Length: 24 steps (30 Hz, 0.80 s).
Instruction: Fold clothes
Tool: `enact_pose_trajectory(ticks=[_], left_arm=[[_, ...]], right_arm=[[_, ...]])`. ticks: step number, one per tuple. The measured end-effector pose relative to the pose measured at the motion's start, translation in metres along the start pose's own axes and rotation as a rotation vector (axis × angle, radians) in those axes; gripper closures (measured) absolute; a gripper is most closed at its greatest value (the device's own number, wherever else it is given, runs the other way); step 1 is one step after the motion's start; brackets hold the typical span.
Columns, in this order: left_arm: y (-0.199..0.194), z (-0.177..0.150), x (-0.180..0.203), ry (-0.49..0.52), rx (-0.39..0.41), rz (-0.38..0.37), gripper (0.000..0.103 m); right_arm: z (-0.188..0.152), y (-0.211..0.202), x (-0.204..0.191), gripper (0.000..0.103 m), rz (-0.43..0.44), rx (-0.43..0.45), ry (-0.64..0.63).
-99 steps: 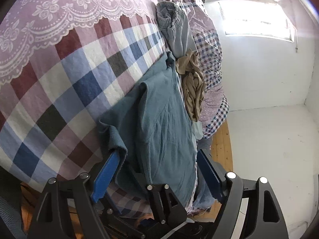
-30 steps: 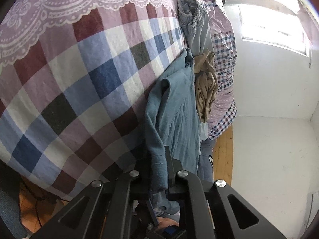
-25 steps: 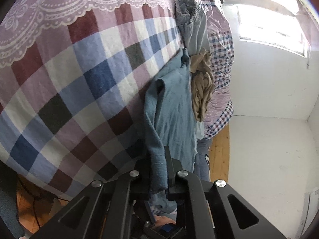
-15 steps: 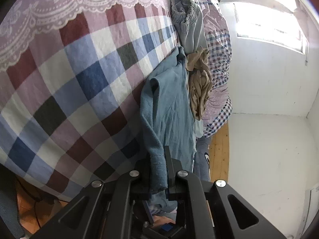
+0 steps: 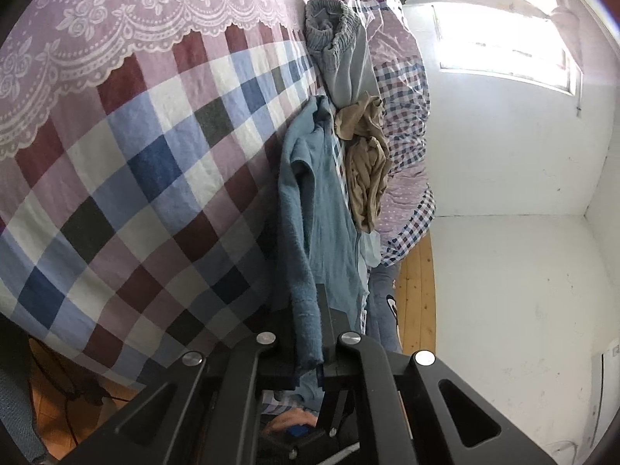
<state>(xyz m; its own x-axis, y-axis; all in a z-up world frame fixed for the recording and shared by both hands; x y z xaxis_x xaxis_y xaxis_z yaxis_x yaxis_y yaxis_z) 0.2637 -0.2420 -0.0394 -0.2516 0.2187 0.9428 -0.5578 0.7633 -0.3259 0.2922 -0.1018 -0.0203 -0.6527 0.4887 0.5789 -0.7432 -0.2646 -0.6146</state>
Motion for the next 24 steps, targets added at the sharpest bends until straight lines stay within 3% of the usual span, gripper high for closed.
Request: enact_pose_trajectory(ticks=[6,10,12,13,14,15,16,18,20,24], left_arm=[[0.002,0.000,0.006,0.019,-0.001,0.006,0.100],[0.004,0.000,0.007,0.026,-0.008,0.017,0.100],[0.005,0.000,0.008,0.037,-0.008,0.035,0.100],[0.006,-0.001,0.009,0.044,-0.006,0.044,0.100],[0.005,0.000,0.010,0.049,-0.002,0.053,0.098],[0.004,0.001,0.011,0.054,0.003,0.061,0.097],[0.004,0.002,0.012,0.059,0.007,0.070,0.094],[-0.001,0.005,0.010,0.056,0.027,0.056,0.077],[-0.005,0.007,0.009,0.048,0.041,0.025,0.044],[-0.008,0.017,0.010,0.050,0.068,0.029,0.038]], right_arm=[[0.009,0.014,-0.002,0.032,-0.016,-0.022,-0.041],[0.012,0.023,-0.004,0.065,-0.010,-0.039,-0.052],[0.014,0.025,-0.003,0.073,0.001,-0.038,-0.047],[0.015,0.025,-0.002,0.087,-0.001,-0.036,-0.045],[0.016,0.024,0.001,0.094,0.007,-0.034,-0.034],[0.016,0.023,0.004,0.094,0.016,-0.033,-0.022],[0.017,0.023,0.007,0.095,0.025,-0.032,-0.011],[0.019,0.021,0.013,0.096,0.047,-0.028,0.003],[0.021,0.018,0.020,0.097,0.074,-0.023,0.019],[0.026,0.015,0.039,0.097,0.110,-0.011,0.073]])
Point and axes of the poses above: each gripper's, at about its wrist camera, not at the fingertips, and y roughly the way its jaws point, x to its right, z to its top, the point moved 2 cm from there along y, roughly the way its jaws point, and after that the axes turned 12 degrees about -x, right-handed, at the moved point
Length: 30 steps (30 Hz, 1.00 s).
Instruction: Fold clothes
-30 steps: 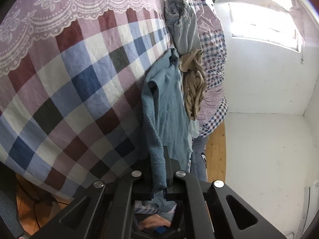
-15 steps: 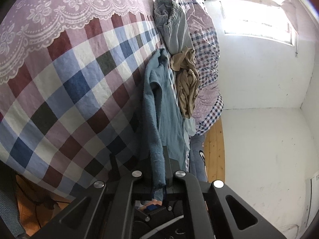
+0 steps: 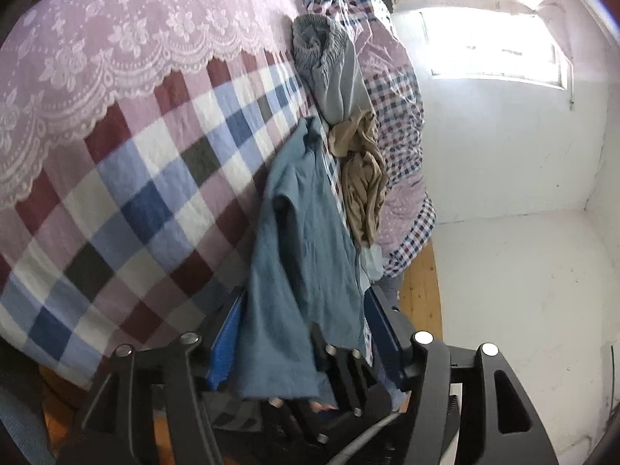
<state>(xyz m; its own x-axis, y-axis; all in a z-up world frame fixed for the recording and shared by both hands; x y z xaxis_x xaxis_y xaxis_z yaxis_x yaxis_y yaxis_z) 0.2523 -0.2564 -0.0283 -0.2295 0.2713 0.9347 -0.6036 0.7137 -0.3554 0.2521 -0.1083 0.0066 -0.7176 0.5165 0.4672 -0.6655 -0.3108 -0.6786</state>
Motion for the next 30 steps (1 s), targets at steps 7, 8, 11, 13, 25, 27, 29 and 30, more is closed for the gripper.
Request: enact_pose_trajectory(ticks=[7,8,11,13,25,27,29,30], left_arm=[[0.005,0.024,0.003,0.013,-0.008,0.017,0.033],[0.008,0.029,0.004,0.018,-0.020,0.016,0.033],[0.017,0.042,0.005,0.030,-0.052,0.007,0.033],[0.023,0.052,0.010,0.048,-0.062,0.003,0.033],[0.076,0.101,0.040,0.222,-0.220,0.110,0.033],[0.087,0.111,0.043,0.246,-0.248,0.123,0.033],[0.099,0.120,0.045,0.256,-0.271,0.133,0.033],[0.105,0.125,0.046,0.265,-0.280,0.138,0.033]], right_arm=[[0.009,-0.015,0.022,0.097,0.011,0.037,0.060],[0.010,-0.015,0.025,0.097,0.015,0.039,0.066],[0.011,-0.019,0.031,0.097,0.017,0.046,0.071],[0.011,-0.022,0.035,0.097,0.018,0.052,0.078],[0.011,-0.027,0.046,0.097,0.040,0.061,0.094],[0.011,-0.029,0.049,0.097,0.043,0.063,0.100],[0.011,-0.032,0.052,0.097,0.046,0.067,0.109],[0.011,-0.034,0.054,0.097,0.046,0.069,0.113]])
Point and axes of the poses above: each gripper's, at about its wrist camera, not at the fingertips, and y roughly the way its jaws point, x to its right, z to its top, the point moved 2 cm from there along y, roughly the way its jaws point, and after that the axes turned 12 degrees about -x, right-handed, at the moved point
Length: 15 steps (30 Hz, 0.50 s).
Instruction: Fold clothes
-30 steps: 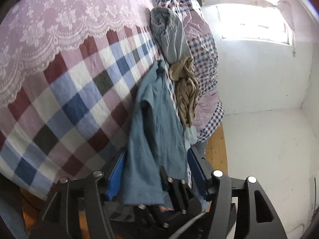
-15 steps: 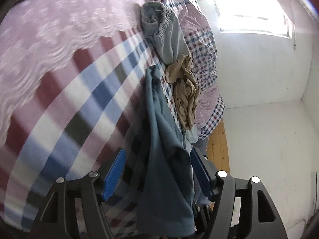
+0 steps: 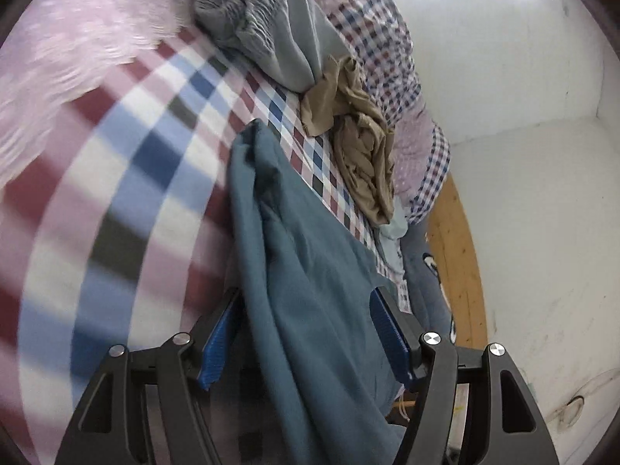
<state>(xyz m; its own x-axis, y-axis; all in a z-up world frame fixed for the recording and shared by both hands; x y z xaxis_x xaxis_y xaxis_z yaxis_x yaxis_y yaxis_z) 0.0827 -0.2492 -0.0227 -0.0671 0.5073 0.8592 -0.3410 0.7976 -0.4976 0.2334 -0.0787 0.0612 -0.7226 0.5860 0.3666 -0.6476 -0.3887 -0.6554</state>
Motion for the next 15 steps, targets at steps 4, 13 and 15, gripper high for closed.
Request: enact_pose_trajectory(ticks=[4,13,15], left_arm=[[0.016,0.028,0.007,0.055,-0.016,0.003,0.033],[0.038,0.075,0.015,0.087,-0.041,0.013,0.036],[0.041,0.080,0.014,0.082,-0.051,0.026,0.045]], right_arm=[[0.001,-0.006,0.006,0.097,0.007,0.004,0.013],[-0.003,-0.018,0.017,0.097,0.016,-0.002,0.049],[-0.005,-0.020,0.017,0.097,0.017,-0.005,0.052]])
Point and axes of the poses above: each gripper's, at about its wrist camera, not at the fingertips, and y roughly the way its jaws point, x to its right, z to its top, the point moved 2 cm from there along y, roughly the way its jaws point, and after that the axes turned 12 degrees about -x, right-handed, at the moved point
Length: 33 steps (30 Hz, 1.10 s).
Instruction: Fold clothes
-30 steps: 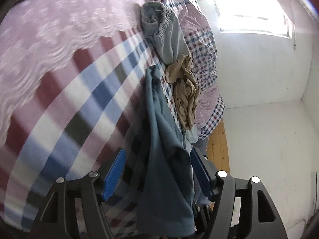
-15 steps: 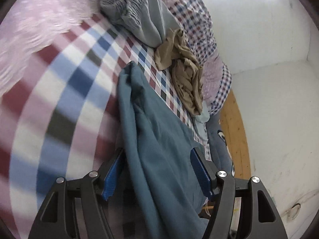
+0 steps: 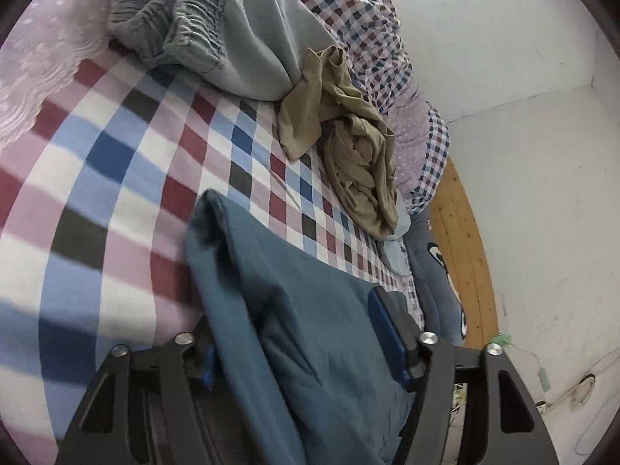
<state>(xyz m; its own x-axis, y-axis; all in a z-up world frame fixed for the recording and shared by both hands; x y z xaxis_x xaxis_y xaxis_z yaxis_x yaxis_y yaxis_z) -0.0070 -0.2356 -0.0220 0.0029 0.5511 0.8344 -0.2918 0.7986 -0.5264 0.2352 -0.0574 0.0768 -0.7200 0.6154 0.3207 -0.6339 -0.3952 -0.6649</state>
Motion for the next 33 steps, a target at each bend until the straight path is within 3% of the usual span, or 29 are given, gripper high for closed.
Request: enact_pose_trajectory(ticks=[7,9,10,16,22,29,33], left_arm=[[0.001,0.009,-0.010,-0.030,0.003,-0.004,0.065],[0.003,0.009,-0.013,-0.039,0.014,0.018,0.079],[0.004,0.009,-0.014,-0.048,0.015,0.026,0.091],[-0.007,0.005,-0.011,-0.049,0.080,0.006,0.093],[-0.030,0.001,0.008,-0.013,0.141,-0.066,0.095],[-0.090,-0.013,0.059,0.130,0.240,-0.176,0.095],[-0.110,-0.013,0.045,0.098,0.253,-0.185,0.095]], right_arm=[[-0.005,-0.002,-0.005,0.098,0.001,-0.015,-0.003],[-0.007,-0.001,-0.008,0.098,0.000,-0.023,-0.004],[-0.007,0.000,-0.010,0.098,-0.002,-0.030,-0.004],[-0.008,0.006,-0.024,0.099,-0.012,-0.060,-0.005],[0.001,0.000,-0.043,0.100,-0.006,-0.060,0.003],[0.026,-0.021,-0.067,0.100,0.029,0.000,0.021],[0.037,-0.018,-0.076,0.100,0.072,0.017,0.060]])
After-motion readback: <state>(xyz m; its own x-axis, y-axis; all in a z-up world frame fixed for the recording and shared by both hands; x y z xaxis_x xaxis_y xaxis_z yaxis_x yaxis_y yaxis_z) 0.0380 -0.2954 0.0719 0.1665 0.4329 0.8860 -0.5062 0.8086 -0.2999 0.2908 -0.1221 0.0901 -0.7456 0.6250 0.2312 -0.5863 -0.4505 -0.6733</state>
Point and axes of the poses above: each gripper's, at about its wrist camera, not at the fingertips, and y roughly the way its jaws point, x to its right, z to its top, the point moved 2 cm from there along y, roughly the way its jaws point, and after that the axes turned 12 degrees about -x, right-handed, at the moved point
